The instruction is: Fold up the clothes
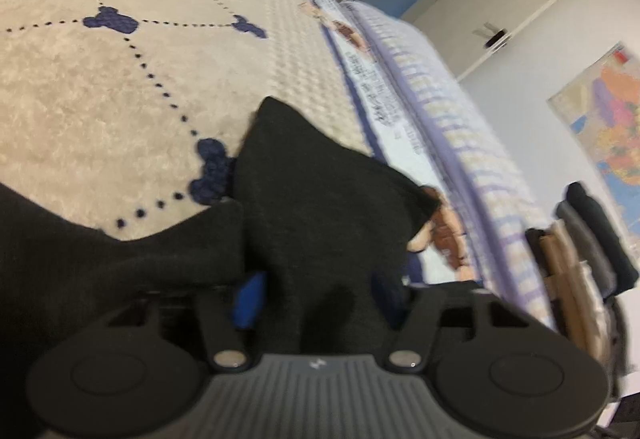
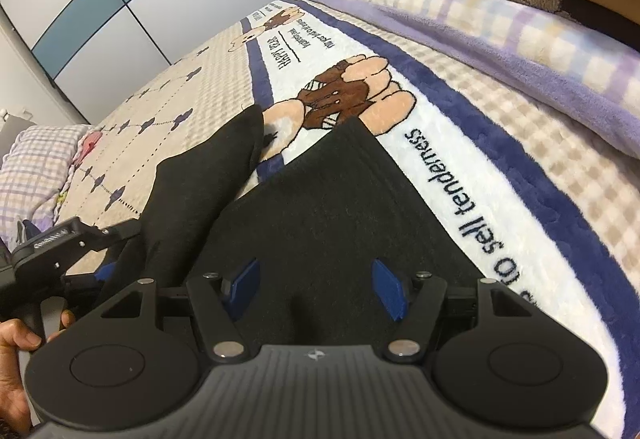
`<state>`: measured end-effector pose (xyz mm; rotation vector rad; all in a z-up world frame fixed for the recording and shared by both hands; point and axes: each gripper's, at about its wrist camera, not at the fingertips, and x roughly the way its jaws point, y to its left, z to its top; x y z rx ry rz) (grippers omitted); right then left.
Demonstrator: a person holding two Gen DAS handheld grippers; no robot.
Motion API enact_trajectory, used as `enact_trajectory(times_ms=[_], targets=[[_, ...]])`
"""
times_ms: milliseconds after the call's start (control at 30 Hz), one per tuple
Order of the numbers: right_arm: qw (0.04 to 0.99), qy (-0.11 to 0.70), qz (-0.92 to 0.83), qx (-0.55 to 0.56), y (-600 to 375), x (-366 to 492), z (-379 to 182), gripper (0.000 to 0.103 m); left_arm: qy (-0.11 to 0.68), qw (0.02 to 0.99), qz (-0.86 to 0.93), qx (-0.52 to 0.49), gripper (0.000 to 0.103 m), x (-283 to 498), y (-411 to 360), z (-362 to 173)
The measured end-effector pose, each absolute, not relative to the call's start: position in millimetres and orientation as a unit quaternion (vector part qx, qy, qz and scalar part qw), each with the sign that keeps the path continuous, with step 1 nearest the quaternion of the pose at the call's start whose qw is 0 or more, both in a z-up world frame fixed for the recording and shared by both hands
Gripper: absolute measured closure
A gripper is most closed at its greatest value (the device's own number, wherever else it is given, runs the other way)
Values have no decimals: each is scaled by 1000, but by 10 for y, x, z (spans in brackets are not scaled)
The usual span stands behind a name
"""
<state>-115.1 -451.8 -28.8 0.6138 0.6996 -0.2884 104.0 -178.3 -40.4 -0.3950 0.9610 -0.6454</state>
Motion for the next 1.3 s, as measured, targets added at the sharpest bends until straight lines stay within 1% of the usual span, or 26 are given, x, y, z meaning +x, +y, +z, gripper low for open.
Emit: enact_trajectory(times_ms=[33,200,333,400,533,800,867,900,933,967,1000,1033,1067,1133,1300], targets=[[882,338,-137,297,-4531,-1144,-294,38,452,822,-296,-180,98,1037,-1771,-409],[880,334,-126,312,-4564,-1139,-273,37,428,804,-324,-257,97,939,-1596,-384],[880,332,-120,317,-4570,-1137,-257,37,407,784,-377,-279,97,702,-1652,-255],[880,333,-118,318,-4580,-1135,-260,37,406,769,-414,-269,97,557,-1741,-191],[876,327,-121,332,-4645,-1170,-258,37,408,754,-470,-208,97,195,-1975,-101],[868,320,-121,359,-4728,-1221,-275,37,425,752,-492,-108,97,-214,-2255,-322],[866,323,-122,361,-4727,-1214,-283,37,431,751,-492,-94,91,-257,-2280,-390],[866,323,-121,362,-4723,-1214,-282,37,433,751,-492,-88,90,-279,-2289,-420],[866,322,-119,363,-4718,-1215,-277,37,431,752,-491,-87,87,-296,-2280,-433],[867,321,-119,363,-4710,-1217,-270,37,429,752,-491,-93,80,-299,-2261,-440],[867,321,-118,362,-4702,-1218,-263,37,428,751,-491,-106,76,-291,-2231,-444],[868,320,-117,361,-4694,-1216,-258,37,426,751,-490,-119,69,-283,-2197,-440],[869,321,-116,359,-4685,-1214,-254,37,421,753,-488,-130,65,-273,-2167,-428],[869,323,-114,357,-4673,-1208,-255,37,407,757,-489,-147,63,-248,-2116,-392],[868,324,-110,361,-4679,-1193,-260,37,389,755,-503,-160,63,-144,-2143,-351]])
